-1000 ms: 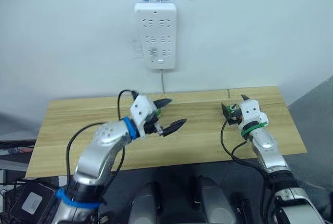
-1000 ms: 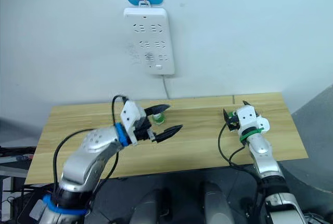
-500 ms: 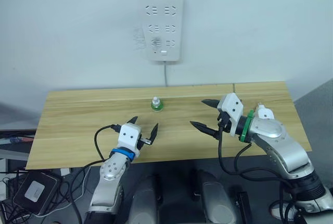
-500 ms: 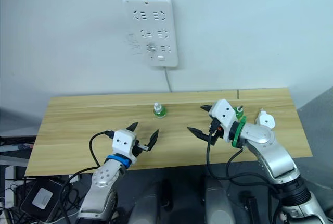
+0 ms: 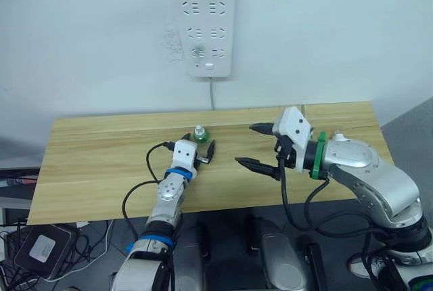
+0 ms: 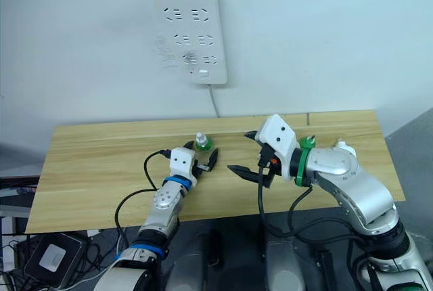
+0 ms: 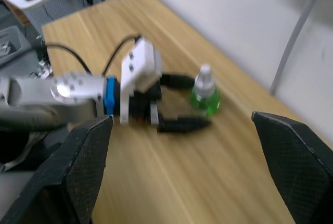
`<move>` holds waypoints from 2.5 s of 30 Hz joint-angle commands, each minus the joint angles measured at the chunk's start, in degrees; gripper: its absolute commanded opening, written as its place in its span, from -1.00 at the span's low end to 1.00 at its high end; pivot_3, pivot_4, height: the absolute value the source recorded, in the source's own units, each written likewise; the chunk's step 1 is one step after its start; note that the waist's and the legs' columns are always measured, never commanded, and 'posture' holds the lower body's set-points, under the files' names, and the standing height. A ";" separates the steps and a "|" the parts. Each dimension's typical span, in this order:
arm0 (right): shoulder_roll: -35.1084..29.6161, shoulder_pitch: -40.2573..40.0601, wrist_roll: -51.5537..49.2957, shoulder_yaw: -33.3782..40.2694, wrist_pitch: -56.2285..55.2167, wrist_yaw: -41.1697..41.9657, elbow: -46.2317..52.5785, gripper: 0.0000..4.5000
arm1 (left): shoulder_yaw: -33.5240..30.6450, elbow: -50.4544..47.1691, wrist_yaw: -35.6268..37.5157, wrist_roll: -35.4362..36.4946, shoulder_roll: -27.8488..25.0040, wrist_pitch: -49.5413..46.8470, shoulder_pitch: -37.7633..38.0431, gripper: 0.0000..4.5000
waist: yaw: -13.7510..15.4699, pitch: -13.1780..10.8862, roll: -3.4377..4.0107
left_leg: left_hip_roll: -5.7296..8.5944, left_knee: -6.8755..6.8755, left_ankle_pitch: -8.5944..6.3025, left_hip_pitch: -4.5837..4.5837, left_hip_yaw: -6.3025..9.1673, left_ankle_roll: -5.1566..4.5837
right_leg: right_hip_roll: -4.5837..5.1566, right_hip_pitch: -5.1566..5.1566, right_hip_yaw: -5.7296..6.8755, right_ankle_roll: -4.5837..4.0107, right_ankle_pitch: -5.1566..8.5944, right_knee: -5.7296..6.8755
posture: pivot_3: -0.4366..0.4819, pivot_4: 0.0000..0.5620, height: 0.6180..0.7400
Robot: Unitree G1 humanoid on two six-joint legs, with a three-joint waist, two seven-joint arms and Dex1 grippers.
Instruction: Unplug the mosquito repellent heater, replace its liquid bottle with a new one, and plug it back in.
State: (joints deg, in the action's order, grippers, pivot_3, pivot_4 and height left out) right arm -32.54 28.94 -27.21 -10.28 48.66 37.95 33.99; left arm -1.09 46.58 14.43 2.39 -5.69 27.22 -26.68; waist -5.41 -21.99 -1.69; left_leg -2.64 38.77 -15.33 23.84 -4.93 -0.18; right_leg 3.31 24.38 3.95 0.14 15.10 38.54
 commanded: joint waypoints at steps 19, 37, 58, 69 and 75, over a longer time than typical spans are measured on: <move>4.80 -5.84 6.06 -5.03 -11.11 -3.24 -5.55 1.00 | 6.15 -17.66 22.79 4.04 -7.28 -9.37 2.34 0.00 | -1.02 -0.22 -0.05 | -0.02 -0.08 0.10 0.01 -0.03 0.18 | 0.00 0.03 0.04 0.04 0.02 -0.02 | -0.53 0.50 1.00; 18.63 -6.15 13.61 -5.95 -27.07 -6.02 -19.22 0.83 | 8.13 -42.09 37.46 12.91 -16.35 -34.69 3.33 0.00 | 0.93 -0.44 0.08 | -0.01 -0.06 0.22 0.02 -0.04 0.41 | -0.02 0.07 -0.03 0.07 0.05 0.01 | -0.47 0.43 1.00; 11.70 -3.23 5.07 -3.85 -27.14 13.66 -20.72 -0.54 | 9.95 -51.28 43.10 15.15 -18.36 -36.53 5.93 0.00 | 1.29 -0.44 0.08 | 0.00 -0.04 0.22 0.02 -0.03 0.41 | -0.03 0.07 -0.03 0.06 0.04 0.03 | -0.38 0.29 1.00; 5.99 10.54 2.42 -3.27 -35.44 39.29 -37.29 -0.39 | 11.59 -55.66 53.04 16.57 -25.21 -32.82 9.41 0.00 | 1.80 -0.20 0.10 | 0.00 0.09 0.26 0.04 0.10 0.45 | -0.08 0.02 0.07 0.05 0.03 0.16 | -0.35 -0.01 1.00; 2.33 8.38 2.59 -0.98 -32.78 37.83 -35.06 0.56 | 9.72 -51.97 49.41 16.35 -23.25 -32.55 7.24 0.00 | 2.74 0.06 0.09 | 0.06 0.18 0.26 0.11 0.13 0.45 | -0.01 0.01 0.17 0.04 0.02 0.14 | -0.35 -0.01 1.00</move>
State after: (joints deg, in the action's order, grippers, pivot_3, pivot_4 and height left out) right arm -29.00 39.18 -24.14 -13.17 14.88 76.55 -4.11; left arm 9.60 -5.12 65.04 18.09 -29.60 -5.90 -18.79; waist -2.66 -21.93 -1.60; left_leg -2.59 38.95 -15.08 23.94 -4.80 0.27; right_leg 3.30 24.39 4.12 0.18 15.12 38.69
